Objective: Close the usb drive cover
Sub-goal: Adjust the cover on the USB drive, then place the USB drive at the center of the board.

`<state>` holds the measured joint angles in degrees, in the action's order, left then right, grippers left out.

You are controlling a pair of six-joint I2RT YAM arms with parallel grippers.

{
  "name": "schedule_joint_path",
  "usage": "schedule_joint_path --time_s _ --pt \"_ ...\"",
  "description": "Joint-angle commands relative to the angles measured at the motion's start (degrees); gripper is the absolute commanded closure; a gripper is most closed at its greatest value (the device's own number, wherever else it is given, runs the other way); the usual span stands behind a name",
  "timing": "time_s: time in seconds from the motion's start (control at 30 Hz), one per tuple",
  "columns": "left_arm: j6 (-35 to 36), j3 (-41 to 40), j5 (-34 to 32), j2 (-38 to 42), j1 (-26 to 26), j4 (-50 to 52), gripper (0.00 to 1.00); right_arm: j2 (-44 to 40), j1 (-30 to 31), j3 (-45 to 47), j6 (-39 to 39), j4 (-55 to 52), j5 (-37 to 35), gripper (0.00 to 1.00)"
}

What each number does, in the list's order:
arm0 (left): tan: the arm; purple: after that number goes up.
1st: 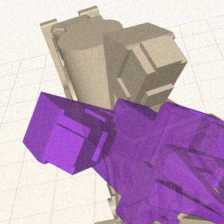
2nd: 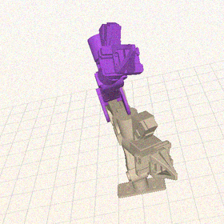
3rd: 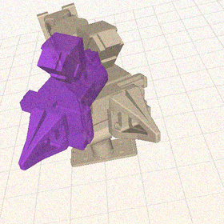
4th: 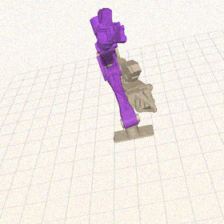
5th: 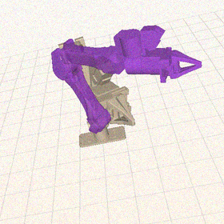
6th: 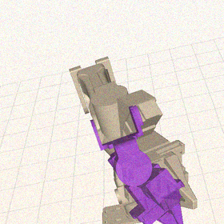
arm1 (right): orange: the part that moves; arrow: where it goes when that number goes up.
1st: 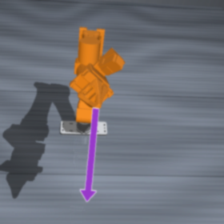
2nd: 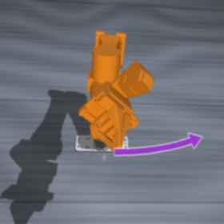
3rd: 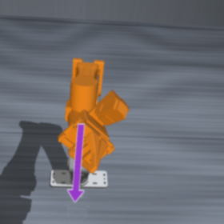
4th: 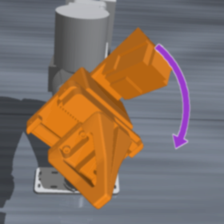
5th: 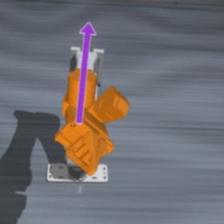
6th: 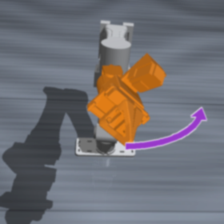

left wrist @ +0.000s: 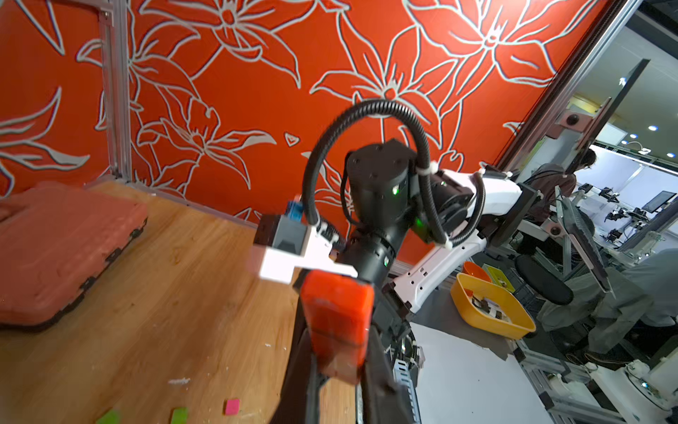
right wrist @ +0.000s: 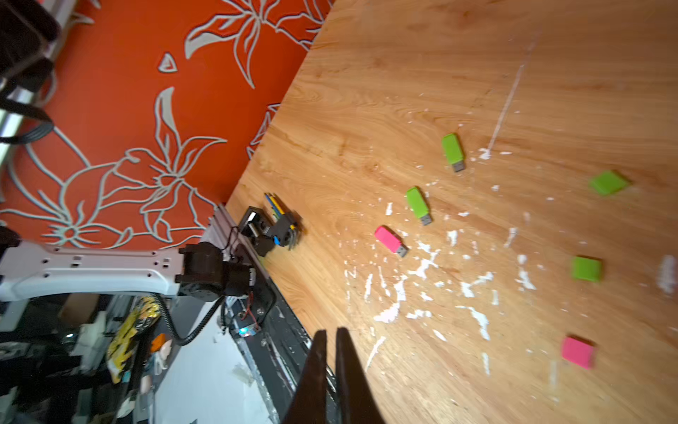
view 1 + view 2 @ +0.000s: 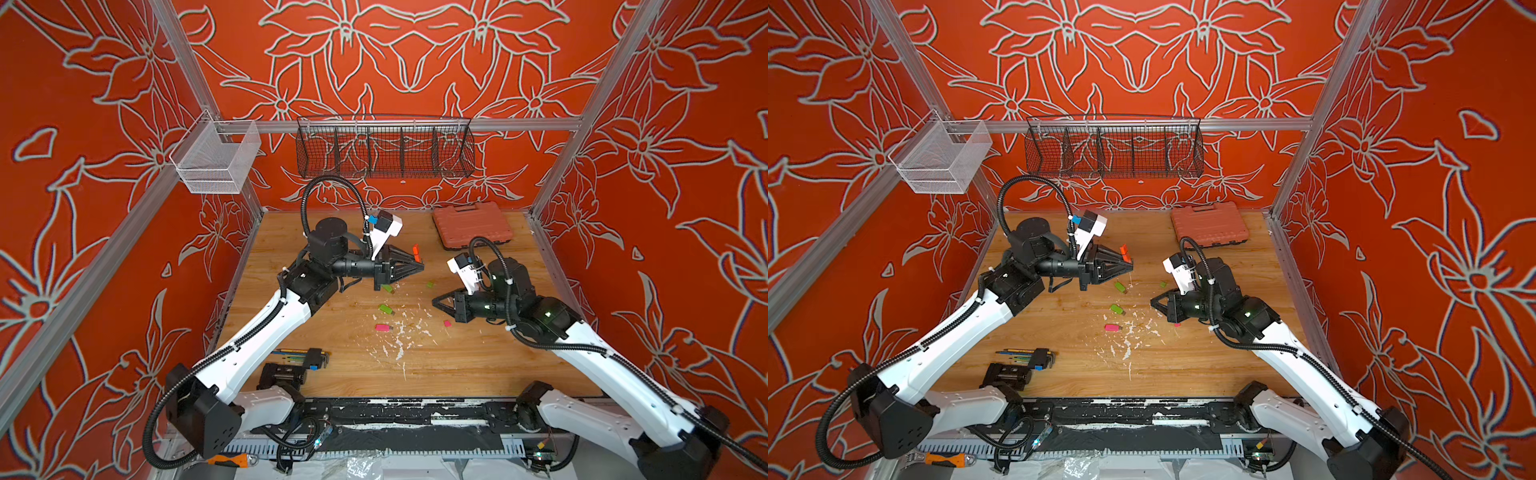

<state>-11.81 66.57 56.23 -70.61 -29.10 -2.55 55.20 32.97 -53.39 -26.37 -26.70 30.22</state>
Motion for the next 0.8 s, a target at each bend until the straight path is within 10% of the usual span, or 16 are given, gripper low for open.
schedule_joint_path --time_s 0.0,0.23,0.77 --pt "3.05 -4.37 -7.75 1.03 0.01 15.44 1.0 -1.6 -1.29 -5.5 4.93 -5.46 -6.79 0.78" --pt "-10.45 -13.38 -49.67 -3.04 0.19 38.98 1.0 2.32 -1.11 -6.29 8.88 -10.42 -21.37 0.67" --pt "-21.37 -24.85 -54.05 -12.31 0.2 42.14 0.89 0.68 -0.93 2.44 6.49 -6.96 -23.57 0.59"
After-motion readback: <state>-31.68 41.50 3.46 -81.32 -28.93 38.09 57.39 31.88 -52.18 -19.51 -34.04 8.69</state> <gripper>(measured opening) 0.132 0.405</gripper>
